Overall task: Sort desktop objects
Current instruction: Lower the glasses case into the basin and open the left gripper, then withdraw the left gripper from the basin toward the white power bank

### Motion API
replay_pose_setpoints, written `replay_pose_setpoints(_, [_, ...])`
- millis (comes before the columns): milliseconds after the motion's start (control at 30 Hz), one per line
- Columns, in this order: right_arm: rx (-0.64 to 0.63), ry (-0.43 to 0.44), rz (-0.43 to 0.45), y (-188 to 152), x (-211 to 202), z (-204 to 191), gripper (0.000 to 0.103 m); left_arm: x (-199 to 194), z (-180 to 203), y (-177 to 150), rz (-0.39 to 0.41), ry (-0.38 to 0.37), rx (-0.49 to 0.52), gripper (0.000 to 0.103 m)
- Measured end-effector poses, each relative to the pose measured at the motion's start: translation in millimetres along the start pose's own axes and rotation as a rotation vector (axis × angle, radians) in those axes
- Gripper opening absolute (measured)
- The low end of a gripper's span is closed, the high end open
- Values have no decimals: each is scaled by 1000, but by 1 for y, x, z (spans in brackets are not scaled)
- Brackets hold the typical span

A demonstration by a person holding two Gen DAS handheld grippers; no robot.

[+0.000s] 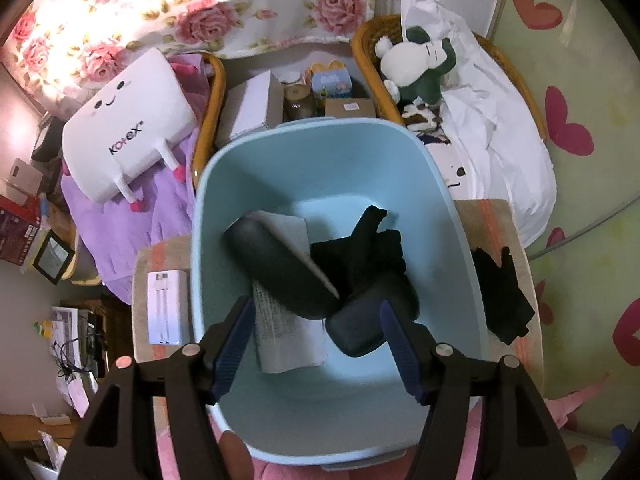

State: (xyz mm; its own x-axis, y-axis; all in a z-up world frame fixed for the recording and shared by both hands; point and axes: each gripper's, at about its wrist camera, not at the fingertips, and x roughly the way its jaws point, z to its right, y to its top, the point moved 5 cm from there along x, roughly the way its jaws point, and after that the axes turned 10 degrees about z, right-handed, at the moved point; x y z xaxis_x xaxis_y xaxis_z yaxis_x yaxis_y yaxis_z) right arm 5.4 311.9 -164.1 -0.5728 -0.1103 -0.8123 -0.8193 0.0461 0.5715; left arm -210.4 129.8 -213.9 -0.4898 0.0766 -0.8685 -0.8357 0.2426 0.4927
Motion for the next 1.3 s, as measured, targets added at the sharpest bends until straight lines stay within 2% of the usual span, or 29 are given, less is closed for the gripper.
replay_pose_setpoints(167, [-13,7,3,2,0,-8,92,-25,-37,-7,41,29,-26,69])
replay_pose_setpoints(433, [-12,12,11,9,4,-18,92,-47,-112,-32,34,62,-125,70])
replay_pose_setpoints(733, [-24,18,26,22,8,-37,92,-79,-165,-53,61,126,-131,70])
replay_pose_setpoints(1000, [-49,27,33,29,10,-60,92,-96,-203,-64,71,155,-167,70])
replay_pose_setpoints(1300, [-49,22,25,30,12,-72,92,-81,-219,-68,51,150,-175,70])
